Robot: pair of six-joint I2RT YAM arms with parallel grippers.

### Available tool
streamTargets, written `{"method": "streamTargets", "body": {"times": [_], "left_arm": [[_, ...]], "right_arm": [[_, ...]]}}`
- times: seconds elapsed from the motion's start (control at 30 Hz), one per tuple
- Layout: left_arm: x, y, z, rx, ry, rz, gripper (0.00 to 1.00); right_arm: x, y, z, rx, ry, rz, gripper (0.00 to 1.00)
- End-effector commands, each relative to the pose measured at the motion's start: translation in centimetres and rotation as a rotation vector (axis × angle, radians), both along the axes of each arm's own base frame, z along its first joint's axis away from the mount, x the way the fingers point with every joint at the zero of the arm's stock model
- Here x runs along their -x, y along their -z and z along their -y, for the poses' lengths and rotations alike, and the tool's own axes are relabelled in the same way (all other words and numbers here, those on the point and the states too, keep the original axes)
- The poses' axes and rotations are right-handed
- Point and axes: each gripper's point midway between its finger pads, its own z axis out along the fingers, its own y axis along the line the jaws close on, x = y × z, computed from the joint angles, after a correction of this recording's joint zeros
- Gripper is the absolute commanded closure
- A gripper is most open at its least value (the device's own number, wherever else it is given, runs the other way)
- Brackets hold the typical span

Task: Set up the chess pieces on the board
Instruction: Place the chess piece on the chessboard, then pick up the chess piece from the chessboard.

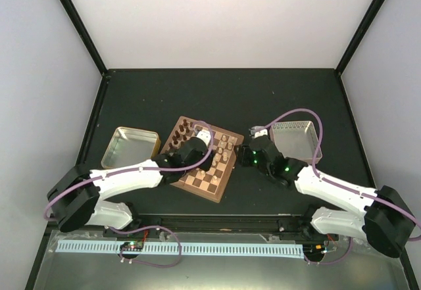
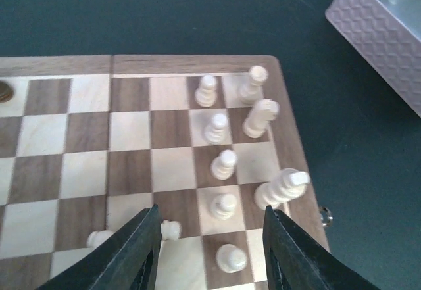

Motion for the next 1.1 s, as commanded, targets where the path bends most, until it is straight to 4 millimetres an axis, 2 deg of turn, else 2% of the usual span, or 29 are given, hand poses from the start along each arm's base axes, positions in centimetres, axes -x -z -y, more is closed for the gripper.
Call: {"method": "streamTargets", "body": {"times": [0.0, 0.1, 0.13, 0.2, 0.4, 0.57, 0.77, 1.07], "left_arm": [[0.0, 0.3, -2.4, 0.038, -0.084, -0.093, 0.56], [0.1, -0.4, -3.9, 0.109, -0.118, -0.116, 0.56], [0.1, -0.6, -4.6, 0.131, -0.133, -0.122, 0.56], [0.1, -0.6, -6.0, 0.177, -0.176, -0.145, 0.55], [0.5, -0.8, -10.1, 0.257, -0.265, -0.168, 0.55], [1.0, -1.7, -12.4, 0.320, -0.317, -0.123, 0.55], [1.6, -2.6, -13.3, 0.376, -0.321, -0.085, 0.54], [1.8, -2.4, -13.0, 0.396, -0.306, -0.096, 0.55]], "right_arm": [[-1.1, -2.5, -0.9, 0.034, -0.027, 0.022, 0.44], [-1.5, -3.4, -2.1, 0.102, -0.097, 0.011, 0.45], [-1.7, -4.4, -3.2, 0.114, -0.141, 0.007, 0.45], [-1.8, -4.0, -4.7, 0.175, -0.222, -0.046, 0.47], [-1.4, 0.0, -8.9, 0.314, -0.443, -0.213, 0.55], [-1.1, 3.1, -10.9, 0.411, -0.529, -0.295, 0.62], [-1.1, 5.4, -11.3, 0.472, -0.559, -0.356, 0.65], [-1.6, 6.7, -12.5, 0.520, -0.606, -0.369, 0.67]]}}
